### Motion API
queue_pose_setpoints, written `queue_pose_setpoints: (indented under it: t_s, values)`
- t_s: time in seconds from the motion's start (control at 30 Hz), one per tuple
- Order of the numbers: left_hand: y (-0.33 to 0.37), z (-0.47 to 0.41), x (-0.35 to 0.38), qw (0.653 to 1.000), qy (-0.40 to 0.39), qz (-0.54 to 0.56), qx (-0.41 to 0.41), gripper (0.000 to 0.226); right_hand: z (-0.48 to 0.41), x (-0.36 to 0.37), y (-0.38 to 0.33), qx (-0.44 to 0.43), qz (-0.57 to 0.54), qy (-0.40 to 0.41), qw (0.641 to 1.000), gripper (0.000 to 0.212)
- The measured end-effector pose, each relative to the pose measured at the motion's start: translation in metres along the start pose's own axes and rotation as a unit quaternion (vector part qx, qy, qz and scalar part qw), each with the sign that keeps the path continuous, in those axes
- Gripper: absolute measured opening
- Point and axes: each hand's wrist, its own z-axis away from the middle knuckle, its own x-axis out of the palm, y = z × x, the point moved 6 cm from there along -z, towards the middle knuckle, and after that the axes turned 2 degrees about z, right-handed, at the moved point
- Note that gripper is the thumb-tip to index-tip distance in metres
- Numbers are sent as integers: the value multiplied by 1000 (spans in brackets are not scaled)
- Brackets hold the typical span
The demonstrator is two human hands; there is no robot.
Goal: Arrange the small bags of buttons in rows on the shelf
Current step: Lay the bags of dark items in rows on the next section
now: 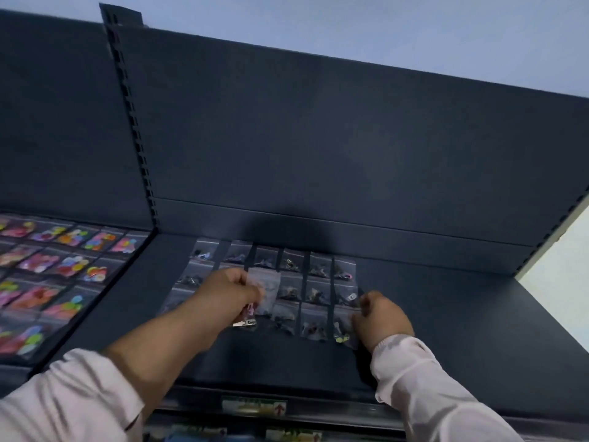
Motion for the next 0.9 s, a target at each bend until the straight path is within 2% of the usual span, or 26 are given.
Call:
queue_pose_setpoints:
  t_s: [0.1, 0.17, 0.23, 0.3, 0.37, 0.63, 0.7, 0.77, 0.9]
  values:
    - [-2, 3, -15, 1000, 9, -5, 10, 12, 15, -15, -33, -82, 55, 54, 994, 22]
    - [-5, 4, -30, 1000, 17, -5, 8, 14, 27, -12, -66, -158, -8, 39, 987, 16]
    - [-8, 3, -45, 1000, 21, -5, 6, 14, 41, -2, -101, -217, -106, -13, 970, 3]
    - [-12, 2, -56, 1000, 23, -14, -1, 16, 52, 12, -127, -244, -176, -63, 952, 19]
    - [-17, 1, -72, 999, 27, -22, -18, 15, 58, 27, -147, -245, -195, -83, 946, 27]
    - [-52, 0, -127, 989, 41, -122, -67, 14, 77, 69, -185, -246, -152, -111, 951, 31]
    - [-61, -5, -135, 983, 47, -165, -61, 19, 80, 76, -189, -237, -144, -118, 953, 31]
    - [-66, -7, -139, 977, 46, -203, -51, 24, 82, 82, -191, -232, -141, -124, 954, 28]
    - [-71, -9, -143, 972, 27, -232, -21, 24, 84, 88, -197, -228, -113, -117, 960, 9]
